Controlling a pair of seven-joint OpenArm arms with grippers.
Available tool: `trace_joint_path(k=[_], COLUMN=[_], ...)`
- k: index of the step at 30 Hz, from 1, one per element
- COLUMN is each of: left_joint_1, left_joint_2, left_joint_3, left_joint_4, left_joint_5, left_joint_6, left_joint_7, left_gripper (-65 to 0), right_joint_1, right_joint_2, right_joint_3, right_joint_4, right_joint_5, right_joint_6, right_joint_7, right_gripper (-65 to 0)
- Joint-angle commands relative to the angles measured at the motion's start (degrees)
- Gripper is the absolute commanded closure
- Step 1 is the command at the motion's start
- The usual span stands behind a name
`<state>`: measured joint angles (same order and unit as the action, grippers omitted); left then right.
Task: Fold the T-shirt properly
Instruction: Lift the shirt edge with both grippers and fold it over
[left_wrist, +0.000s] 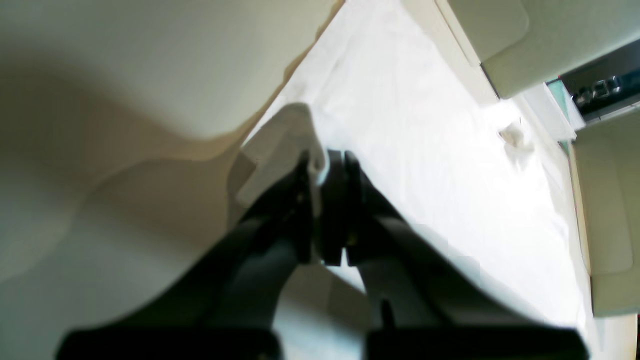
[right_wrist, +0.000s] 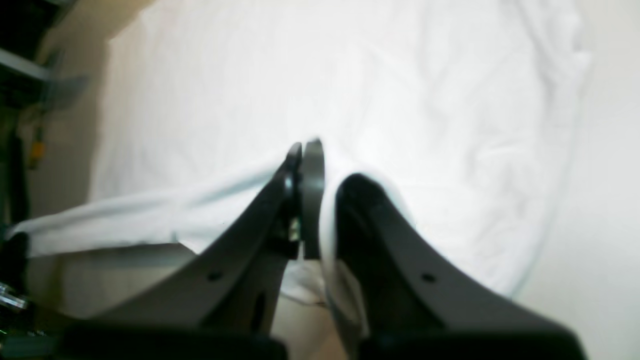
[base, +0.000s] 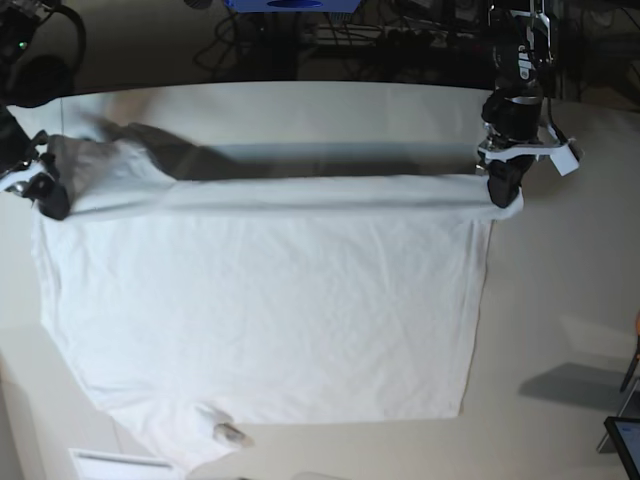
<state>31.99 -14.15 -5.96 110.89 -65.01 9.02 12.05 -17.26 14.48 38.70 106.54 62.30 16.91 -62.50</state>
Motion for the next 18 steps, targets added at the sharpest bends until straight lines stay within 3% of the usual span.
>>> trace_joint_path(k=[1,18], left_joint_1=[-0.30,-6.10], left_joint_2=[-0.57,-0.40], left_joint_3=[-0.42,-0.33], left_joint_4=[0.89,-7.02], left_joint_5=[-0.17,-0.09], left_joint_6=[0.08,0.08], left_joint_7=[-1.90,-1.90], left_gripper=[0.0,0.0], right_joint_1=[0.86,8.60], right_joint_2=[1.04,1.39], right_joint_3=[-0.24,-4.90], right_joint_4=[0.67,-7.07], right_joint_5=[-0.46,-7.49], right_joint_6=[0.28,0.54], right_joint_7=[1.80,2.24], right_gripper=[-0.3,-0.3])
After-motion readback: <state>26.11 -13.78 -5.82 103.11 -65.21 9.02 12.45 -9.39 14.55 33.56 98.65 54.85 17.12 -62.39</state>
